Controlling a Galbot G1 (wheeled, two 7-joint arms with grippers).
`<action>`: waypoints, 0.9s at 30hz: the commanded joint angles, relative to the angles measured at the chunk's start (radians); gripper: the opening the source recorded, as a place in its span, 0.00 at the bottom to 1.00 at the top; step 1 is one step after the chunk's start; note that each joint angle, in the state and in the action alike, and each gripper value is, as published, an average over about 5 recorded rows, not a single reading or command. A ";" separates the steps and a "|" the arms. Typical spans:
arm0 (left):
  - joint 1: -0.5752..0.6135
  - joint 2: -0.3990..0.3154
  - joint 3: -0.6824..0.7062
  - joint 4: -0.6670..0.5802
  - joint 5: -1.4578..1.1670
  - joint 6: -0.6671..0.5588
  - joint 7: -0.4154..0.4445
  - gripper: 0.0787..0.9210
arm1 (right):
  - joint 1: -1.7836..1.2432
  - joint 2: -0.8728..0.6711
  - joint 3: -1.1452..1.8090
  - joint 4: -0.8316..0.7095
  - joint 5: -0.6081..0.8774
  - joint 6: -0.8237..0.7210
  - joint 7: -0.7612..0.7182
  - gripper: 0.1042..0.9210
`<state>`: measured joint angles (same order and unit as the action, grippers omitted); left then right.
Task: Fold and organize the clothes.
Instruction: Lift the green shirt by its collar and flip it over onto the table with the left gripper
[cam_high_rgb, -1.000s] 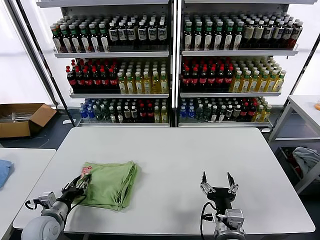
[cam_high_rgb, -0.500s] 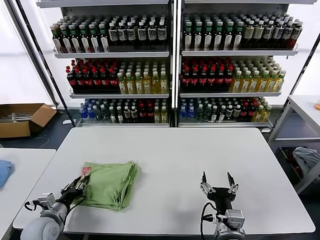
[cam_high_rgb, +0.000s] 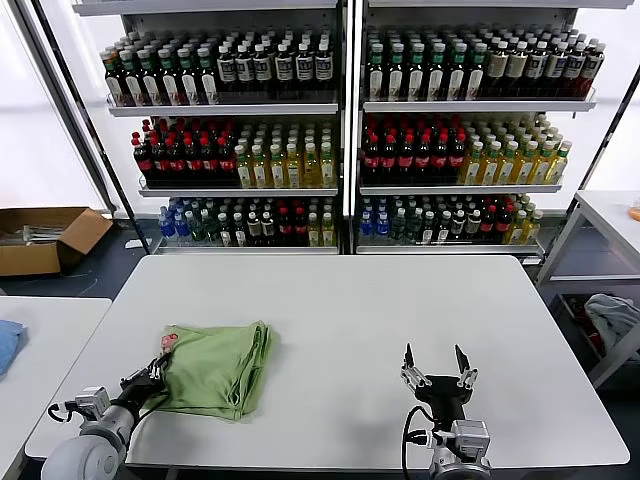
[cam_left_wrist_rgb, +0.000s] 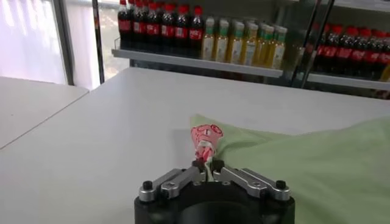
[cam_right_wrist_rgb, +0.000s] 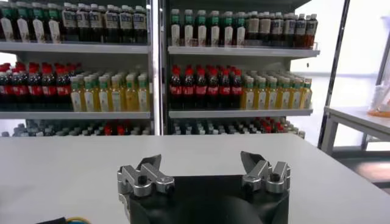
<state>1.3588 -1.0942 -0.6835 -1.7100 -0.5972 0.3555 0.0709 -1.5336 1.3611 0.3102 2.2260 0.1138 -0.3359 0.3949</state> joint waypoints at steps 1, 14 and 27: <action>-0.002 0.039 -0.054 0.000 -0.012 -0.007 0.001 0.03 | 0.001 -0.003 0.002 0.001 0.001 0.000 0.000 0.88; -0.039 0.411 -0.383 0.078 -0.063 -0.032 -0.011 0.03 | 0.030 0.000 -0.011 -0.027 0.004 -0.002 0.006 0.88; 0.021 0.145 -0.086 -0.214 0.077 -0.017 -0.007 0.03 | 0.002 -0.004 0.010 -0.019 0.004 0.001 0.010 0.88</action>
<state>1.3575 -0.8183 -0.9318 -1.7430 -0.6019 0.3319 0.0787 -1.5124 1.3614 0.3076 2.2068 0.1177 -0.3390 0.4042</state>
